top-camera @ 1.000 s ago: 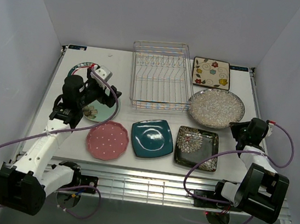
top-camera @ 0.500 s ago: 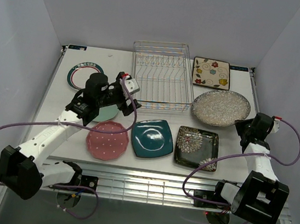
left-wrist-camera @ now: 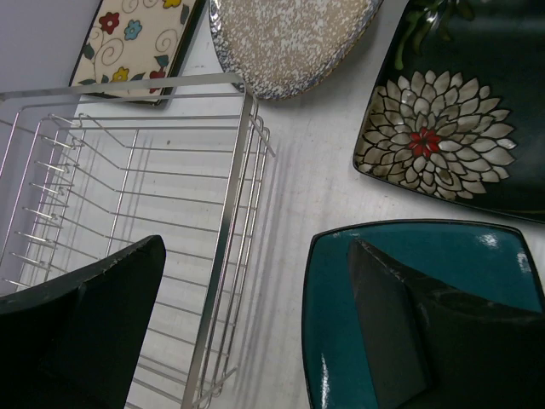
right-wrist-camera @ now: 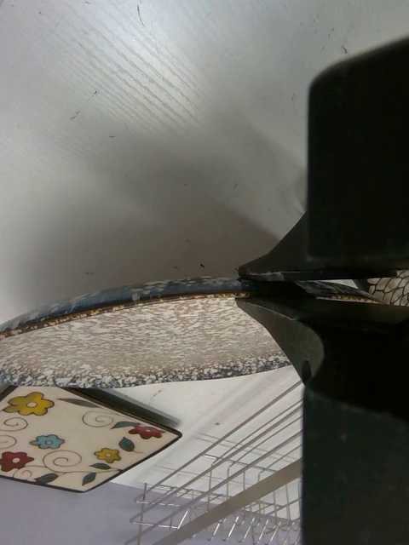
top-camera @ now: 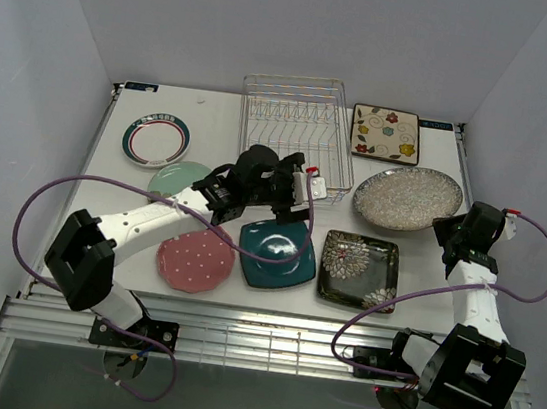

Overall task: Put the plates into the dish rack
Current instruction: Pick up the plate at the center of the board.

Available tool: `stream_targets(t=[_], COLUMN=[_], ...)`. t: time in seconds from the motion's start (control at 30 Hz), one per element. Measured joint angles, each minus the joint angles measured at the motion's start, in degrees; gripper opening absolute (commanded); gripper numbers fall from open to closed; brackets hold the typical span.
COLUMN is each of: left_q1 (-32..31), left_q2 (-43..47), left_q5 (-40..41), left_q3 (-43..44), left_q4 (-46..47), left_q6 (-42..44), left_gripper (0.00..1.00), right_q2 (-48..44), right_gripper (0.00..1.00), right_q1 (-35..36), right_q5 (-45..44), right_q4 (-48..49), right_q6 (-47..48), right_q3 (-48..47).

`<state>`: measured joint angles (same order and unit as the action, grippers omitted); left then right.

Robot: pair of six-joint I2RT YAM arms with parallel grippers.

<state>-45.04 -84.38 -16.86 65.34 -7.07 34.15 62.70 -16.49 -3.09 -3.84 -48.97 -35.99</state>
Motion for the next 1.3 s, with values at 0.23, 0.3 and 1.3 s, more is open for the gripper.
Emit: stream_targets(t=[0.23,0.3,1.3], left_q1=[-6.12,-7.58,-16.87], left_q2=[-8.85,-12.24,-36.89], left_q5=[5.42,5.7,10.49], left_q3=[2.58,5.53,25.83], left_q4=[3.45,3.85,13.27], left_q6=[4.17,4.57,7.67], left_gripper=[0.98,0.98,0.96], right_q2=[-0.11,-0.15,-0.9], right_gripper=[0.08,0.08,0.08], right_q1=[0.0,0.02,0.17], right_q5=[0.07,0.07,2.01], right_q4=[-2.49,-2.75,-8.72], right_q6=[0.44,0.66,1.88], right_q3=[-1.79,-2.03,-5.95])
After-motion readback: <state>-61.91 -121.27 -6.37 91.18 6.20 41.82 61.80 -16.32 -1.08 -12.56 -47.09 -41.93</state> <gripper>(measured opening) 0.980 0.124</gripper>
